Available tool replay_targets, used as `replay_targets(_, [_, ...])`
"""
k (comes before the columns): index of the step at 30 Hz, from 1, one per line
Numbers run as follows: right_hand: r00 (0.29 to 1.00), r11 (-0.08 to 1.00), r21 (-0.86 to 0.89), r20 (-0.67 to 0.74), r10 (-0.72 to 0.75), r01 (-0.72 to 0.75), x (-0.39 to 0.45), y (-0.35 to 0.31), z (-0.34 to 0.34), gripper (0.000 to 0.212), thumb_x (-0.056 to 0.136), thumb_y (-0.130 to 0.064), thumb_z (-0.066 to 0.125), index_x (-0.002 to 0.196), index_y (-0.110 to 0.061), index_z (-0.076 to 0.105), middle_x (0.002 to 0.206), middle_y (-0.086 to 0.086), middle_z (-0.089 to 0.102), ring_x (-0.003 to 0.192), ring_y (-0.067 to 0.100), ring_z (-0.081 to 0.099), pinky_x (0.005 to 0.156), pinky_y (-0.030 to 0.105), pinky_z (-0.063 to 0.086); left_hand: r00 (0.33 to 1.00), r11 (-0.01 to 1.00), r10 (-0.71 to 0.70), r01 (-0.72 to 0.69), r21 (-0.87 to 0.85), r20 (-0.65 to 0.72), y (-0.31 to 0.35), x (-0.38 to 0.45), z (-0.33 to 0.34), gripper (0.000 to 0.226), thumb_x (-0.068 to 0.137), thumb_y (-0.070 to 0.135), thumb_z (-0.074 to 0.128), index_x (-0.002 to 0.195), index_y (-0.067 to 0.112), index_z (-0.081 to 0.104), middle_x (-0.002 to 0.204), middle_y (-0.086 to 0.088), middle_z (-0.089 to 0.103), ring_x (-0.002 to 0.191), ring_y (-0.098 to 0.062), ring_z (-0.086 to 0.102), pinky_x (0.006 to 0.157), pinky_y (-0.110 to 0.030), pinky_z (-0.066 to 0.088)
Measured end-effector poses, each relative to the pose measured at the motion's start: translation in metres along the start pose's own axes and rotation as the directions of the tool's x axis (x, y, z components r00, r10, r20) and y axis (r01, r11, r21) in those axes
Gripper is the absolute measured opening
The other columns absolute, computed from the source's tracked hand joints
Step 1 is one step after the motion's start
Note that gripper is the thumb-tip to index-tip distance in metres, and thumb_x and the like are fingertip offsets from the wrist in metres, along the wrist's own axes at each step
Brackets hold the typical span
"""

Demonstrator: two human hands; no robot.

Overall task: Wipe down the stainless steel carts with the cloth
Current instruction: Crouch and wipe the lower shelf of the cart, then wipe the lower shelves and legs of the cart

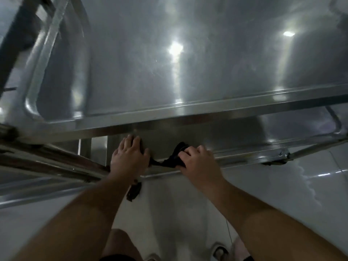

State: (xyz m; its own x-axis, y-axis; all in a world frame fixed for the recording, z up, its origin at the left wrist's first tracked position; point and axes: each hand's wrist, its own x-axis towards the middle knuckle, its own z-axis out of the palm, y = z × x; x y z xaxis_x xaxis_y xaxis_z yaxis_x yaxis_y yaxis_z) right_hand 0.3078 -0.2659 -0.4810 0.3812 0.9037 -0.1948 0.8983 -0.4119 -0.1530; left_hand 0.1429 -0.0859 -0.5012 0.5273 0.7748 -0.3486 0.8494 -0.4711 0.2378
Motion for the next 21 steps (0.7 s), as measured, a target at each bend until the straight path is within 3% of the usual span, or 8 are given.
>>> replay_targets(4, [0.944,0.991,-0.106,0.311,0.109,-0.079,-0.018,-0.018,-0.054,0.033,0.103,-0.047,0.057,0.125,-0.023,0.065,0.125,0.004,0.065,0.118,0.032,0.056,0.097,0.042,0.049,0.988,0.988,0.021,-0.043,0.145,0.15,0.026,-0.048,-0.04,0.06,0.103,0.055,0.037,0.156,0.028,0.038,0.165,-0.003,0.034,0.154,-0.026,0.029,0.121,-0.048,0.029])
replay_targets(8, [0.713,0.973,-0.077,0.669,0.211,-0.216,-0.068,-0.021,-0.107,0.044,0.102,-0.049,0.06,0.132,-0.017,0.064,0.132,0.008,0.064,0.123,0.031,0.057,0.095,0.038,0.047,0.935,0.957,0.005,-0.107,0.27,0.354,0.055,-0.132,-0.068,0.058,0.106,0.054,0.033,0.157,0.027,0.04,0.163,-0.001,0.039,0.15,-0.026,0.036,0.119,-0.046,0.032])
replay_targets(11, [0.596,0.95,-0.05,0.768,0.234,-0.309,-0.115,-0.019,-0.152,0.05,0.102,-0.052,0.06,0.134,-0.015,0.062,0.129,0.008,0.066,0.116,0.028,0.063,0.094,0.035,0.054,0.872,0.945,-0.005,-0.156,0.289,0.489,0.071,-0.184,-0.101,0.058,0.106,0.055,0.031,0.156,0.027,0.043,0.16,-0.001,0.043,0.144,-0.025,0.042,0.112,-0.046,0.036])
replay_targets(17, [0.612,0.888,-0.018,0.719,0.33,-0.459,-0.198,-0.016,-0.264,0.048,0.101,-0.056,0.058,0.13,-0.019,0.064,0.122,0.007,0.067,0.109,0.028,0.066,0.09,0.035,0.057,0.843,0.968,-0.032,-0.109,0.228,0.537,0.114,-0.264,-0.197,0.052,0.106,0.049,0.037,0.15,0.024,0.05,0.15,-0.005,0.051,0.135,-0.03,0.049,0.104,-0.047,0.044])
replay_targets(21, [0.664,0.883,0.034,0.672,0.327,-0.468,-0.244,-0.02,-0.335,0.044,0.101,-0.055,0.057,0.129,-0.021,0.063,0.12,0.006,0.068,0.106,0.028,0.066,0.089,0.038,0.058,0.89,0.969,0.019,-0.13,0.212,0.456,0.14,-0.295,-0.27,0.05,0.102,0.045,0.042,0.147,0.026,0.053,0.146,-0.006,0.056,0.13,-0.031,0.055,0.098,-0.045,0.049])
